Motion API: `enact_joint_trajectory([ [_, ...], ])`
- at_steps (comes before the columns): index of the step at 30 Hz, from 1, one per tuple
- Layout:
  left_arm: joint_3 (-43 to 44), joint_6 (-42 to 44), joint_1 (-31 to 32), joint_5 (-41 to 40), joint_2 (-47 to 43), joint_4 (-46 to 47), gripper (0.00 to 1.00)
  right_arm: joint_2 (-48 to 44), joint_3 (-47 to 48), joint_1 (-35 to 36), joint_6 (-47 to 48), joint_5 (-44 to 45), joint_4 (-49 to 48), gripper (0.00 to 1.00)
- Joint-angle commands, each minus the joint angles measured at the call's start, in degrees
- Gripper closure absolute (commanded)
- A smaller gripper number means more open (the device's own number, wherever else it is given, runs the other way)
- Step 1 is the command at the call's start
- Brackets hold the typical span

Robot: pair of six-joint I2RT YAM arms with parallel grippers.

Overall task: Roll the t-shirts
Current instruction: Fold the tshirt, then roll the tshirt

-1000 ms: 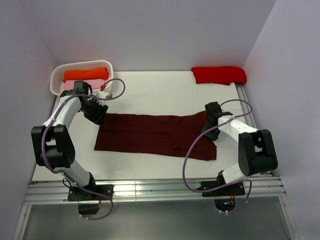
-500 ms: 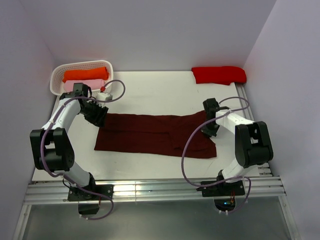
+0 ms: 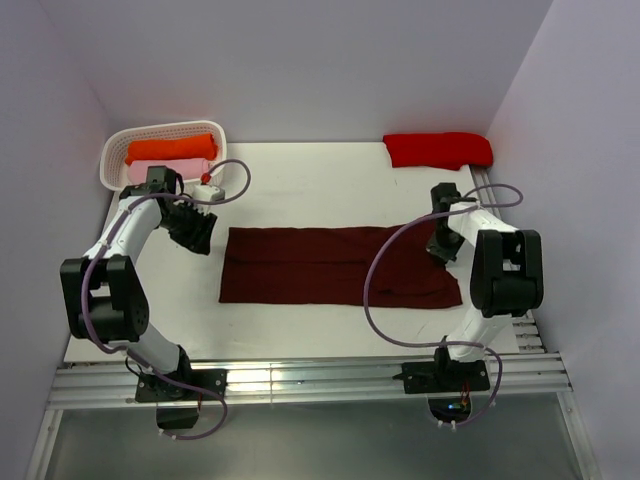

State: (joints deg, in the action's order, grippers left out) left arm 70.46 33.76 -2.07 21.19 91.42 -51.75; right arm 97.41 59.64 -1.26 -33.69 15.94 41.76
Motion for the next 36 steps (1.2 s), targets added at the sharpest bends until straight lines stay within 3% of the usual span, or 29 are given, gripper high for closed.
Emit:
enact_joint_trajectory([
  [1,1.00,-0.09,-0.31,2.01,1.13,0.42,0.48,0.86,2.59,-3.48,2.93,6.46,2.45,1.00],
  [3,1.35,-0.18,-0.31,2.19,2.01,0.33,0.48,0.77,2.76,-5.85,3.98,6.29,2.36,1.00],
  [5,1.70,-0.10,-0.31,2.71,2.80,0.07,0.48,0.16,3.03,-7.26,4.51,5.33,2.19,0.92],
  [9,3.28,-0.18,-0.31,5.17,4.99,-1.15,0.46,-4.05,1.98,-7.27,4.25,4.01,2.28,0.55],
  [12,6.09,-0.01,-0.22,7.36,7.72,-3.00,0.46,-9.22,0.05,-7.18,3.38,3.13,2.45,0.43],
  [15,8.73,-0.10,-0.13,9.65,10.44,-4.24,0.44,-15.21,-1.71,-7.18,2.14,2.69,3.24,0.34],
  [18,11.71,-0.45,-0.04,12.54,13.52,-5.91,0.43,-21.79,-3.29,-5.52,-0.48,0.58,3.94,0.34],
  [21,14.79,-2.81,0.65,14.40,17.03,-6.09,0.43,-26.98,-4.87,0.62,-5.93,-1.70,3.60,0.37],
  [25,19.97,-8.43,1.63,16.51,22.13,-5.30,0.44,-26.93,-4.10,17.74,-17.35,-1.01,1.14,0.41],
  [26,20.59,-9.58,1.54,16.95,24.14,-4.60,0.44,-25.87,-3.39,25.70,-21.46,-0.22,0.00,0.41],
  [29,22.62,-11.95,3.19,17.66,27.31,-3.80,0.43,-18.85,2.22,39.42,-27.89,1.28,-1.85,0.43],
  [32,23.23,-14.33,4.70,16.69,29.07,-0.73,0.43,-5.80,14.83,49.46,-30.55,2.34,-3.52,0.44],
  [36,26.22,-15.74,4.79,18.09,32.33,-0.46,0.42,10.29,33.19,57.22,-30.56,2.69,1.12,0.44],
])
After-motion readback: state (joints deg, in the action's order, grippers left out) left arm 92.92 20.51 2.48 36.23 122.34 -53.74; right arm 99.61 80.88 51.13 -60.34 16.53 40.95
